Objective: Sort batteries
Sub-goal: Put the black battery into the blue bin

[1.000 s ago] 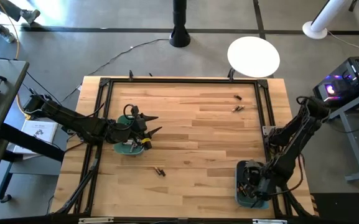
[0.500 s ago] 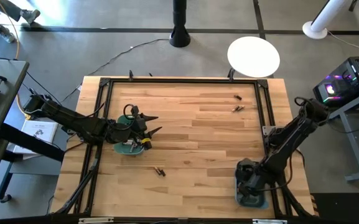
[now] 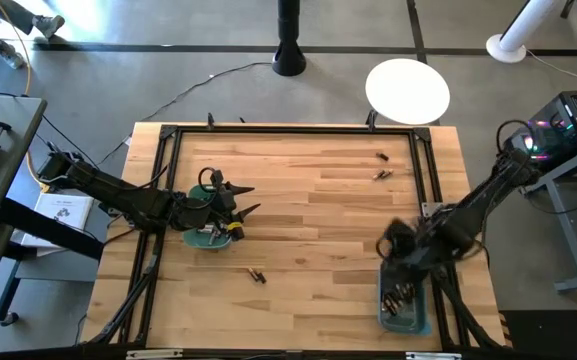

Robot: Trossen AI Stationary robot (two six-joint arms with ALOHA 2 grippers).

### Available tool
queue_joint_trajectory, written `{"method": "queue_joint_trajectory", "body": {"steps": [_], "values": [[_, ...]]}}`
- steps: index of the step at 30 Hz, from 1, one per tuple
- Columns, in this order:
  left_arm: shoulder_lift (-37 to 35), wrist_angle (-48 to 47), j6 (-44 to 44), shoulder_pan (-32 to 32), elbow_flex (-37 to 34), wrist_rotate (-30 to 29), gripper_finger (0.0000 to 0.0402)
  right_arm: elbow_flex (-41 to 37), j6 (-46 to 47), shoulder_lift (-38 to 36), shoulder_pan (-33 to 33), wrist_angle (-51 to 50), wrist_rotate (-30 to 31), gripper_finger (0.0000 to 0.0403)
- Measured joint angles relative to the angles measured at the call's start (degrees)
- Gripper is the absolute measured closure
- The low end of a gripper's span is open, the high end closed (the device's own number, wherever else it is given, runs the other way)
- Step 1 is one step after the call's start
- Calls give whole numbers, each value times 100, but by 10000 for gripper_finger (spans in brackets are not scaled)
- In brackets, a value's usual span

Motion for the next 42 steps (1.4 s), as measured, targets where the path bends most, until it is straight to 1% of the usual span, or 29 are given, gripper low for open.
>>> {"method": "queue_joint_trajectory", "body": {"steps": [1, 2, 3, 7, 9, 14, 17, 19, 21, 24, 27, 31, 33, 38, 42], "values": [[0, 2, 0, 2, 0, 0, 202, 71, -273, -34, -160, -77, 552, 320], [0, 2, 0, 2, 0, 0, 202, 120, -535, -64, -364, -128, 964, 320], [0, 0, 0, 2, 0, 0, 202, 146, -818, -87, -625, -178, 1092, 320], [0, 0, -2, 4, 2, 0, 202, 70, -2250, -101, -1958, -169, 799, 320], [-1, 0, -1, 4, 1, 0, 202, -40, -2945, -82, -2664, -123, 782, 320], [-2, 0, 0, 4, 2, -1, 202, -178, -4410, -77, -4458, 157, 533, 317], [-2, 0, 1, 4, 2, -2, 202, -308, -5284, -77, -5455, 603, 42, 302], [-2, 0, 4, 4, 2, -2, 202, -442, -5740, -75, -6029, 1044, -333, 283], [-2, 0, 4, 4, 2, -2, 202, -546, -6058, -32, -6505, 1338, -574, 260], [-2, 0, 39, 4, 2, -3, 202, -578, -6324, 159, -7043, 1518, -648, 224], [-2, 0, 46, 4, 4, -4, 202, -578, -6572, 426, -7434, 1806, -650, 191], [-2, 0, 48, 4, 4, -7, 202, -578, -6825, 925, -7872, 2068, -667, 160], [-2, 0, 48, 4, 4, -7, 202, -578, -6937, 1197, -8106, 2128, -663, 153], [-2, 0, 48, 4, 4, -7, 202, -578, -7106, 1758, -8655, 2376, -659, 151], [-2, -2, 48, 4, 4, -7, 202, -578, -7010, 2058, -8967, 2478, -661, 150]]}}
